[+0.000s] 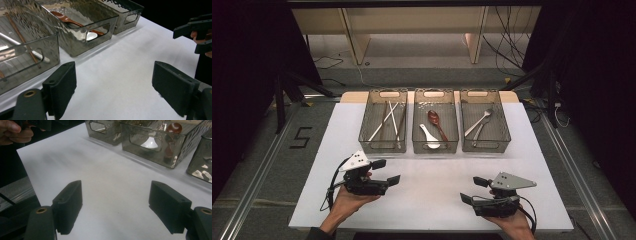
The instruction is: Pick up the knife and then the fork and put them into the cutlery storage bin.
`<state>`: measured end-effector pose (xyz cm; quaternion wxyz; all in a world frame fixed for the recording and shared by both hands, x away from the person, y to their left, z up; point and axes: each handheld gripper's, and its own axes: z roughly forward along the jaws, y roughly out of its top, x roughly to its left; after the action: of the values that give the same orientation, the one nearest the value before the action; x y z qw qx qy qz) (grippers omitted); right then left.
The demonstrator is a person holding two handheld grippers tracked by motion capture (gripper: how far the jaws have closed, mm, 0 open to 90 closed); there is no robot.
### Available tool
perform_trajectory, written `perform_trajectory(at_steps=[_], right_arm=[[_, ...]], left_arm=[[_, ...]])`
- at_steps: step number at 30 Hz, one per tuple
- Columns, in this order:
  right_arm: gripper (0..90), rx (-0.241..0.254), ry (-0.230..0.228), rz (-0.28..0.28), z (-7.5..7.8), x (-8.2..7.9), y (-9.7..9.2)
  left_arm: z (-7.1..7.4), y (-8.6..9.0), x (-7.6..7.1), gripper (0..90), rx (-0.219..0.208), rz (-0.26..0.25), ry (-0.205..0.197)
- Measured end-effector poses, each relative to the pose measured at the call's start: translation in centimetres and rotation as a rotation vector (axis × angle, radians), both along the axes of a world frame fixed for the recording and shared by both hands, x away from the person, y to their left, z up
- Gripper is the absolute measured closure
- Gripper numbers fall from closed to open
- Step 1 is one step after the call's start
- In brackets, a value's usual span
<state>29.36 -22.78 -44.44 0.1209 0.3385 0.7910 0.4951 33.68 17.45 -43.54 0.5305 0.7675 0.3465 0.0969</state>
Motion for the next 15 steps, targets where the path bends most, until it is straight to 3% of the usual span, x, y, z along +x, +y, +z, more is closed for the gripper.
perform_trajectory(at_steps=[2, 5, 8, 15], right_arm=[[27.4, 0.004, 0.002, -0.001, 0.0, 0.0, 0.0], [27.3, 0.0, 0.004, -0.002, -0.1, 0.0, 0.0], [27.1, -0.002, 0.004, -0.004, -0.1, -0.1, -0.1], [27.1, -0.002, 0.002, -0.007, -0.1, -0.1, -0.1]], left_arm=[[-0.2, 0.0, -0.2, 19.2, 0.015, 0.004, -0.008], [-0.6, 0.0, -0.4, 19.2, 0.015, 0.003, 0.01], [-1.1, -0.3, -0.6, 18.6, 0.043, -0.006, 0.017], [-1.4, -0.4, -0.7, 18.1, 0.031, -0.005, 0.027]])
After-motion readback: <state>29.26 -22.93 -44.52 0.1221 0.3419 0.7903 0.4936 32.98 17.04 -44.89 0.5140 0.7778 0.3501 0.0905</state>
